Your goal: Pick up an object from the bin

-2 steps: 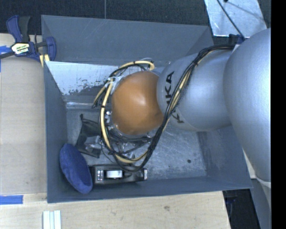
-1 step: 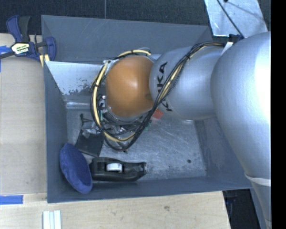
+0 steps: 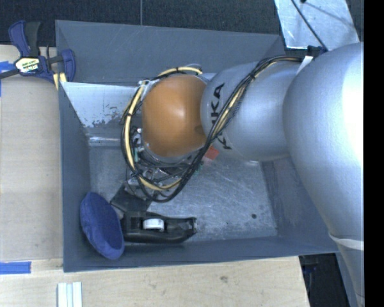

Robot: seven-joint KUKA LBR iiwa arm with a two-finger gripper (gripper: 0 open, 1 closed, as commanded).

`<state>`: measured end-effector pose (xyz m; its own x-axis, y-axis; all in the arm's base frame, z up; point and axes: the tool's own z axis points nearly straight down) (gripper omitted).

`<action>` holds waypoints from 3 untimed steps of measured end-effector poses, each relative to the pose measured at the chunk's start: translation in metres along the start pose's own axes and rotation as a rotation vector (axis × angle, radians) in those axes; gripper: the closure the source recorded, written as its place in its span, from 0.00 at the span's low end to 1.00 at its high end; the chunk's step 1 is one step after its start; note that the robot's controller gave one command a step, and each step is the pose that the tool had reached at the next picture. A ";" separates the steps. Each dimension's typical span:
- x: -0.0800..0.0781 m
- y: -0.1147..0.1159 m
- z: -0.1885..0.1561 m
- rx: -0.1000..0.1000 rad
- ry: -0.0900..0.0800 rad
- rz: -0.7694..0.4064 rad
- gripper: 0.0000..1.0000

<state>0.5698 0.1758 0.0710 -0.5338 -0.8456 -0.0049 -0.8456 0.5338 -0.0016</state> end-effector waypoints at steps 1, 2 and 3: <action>0.001 0.000 0.001 -0.001 0.002 0.001 0.00; 0.000 0.000 0.000 -0.001 0.001 0.001 1.00; 0.001 0.000 0.001 -0.001 0.002 0.002 0.00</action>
Offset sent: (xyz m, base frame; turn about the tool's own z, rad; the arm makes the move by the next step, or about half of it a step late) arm 0.0000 0.0000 0.0000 0.0000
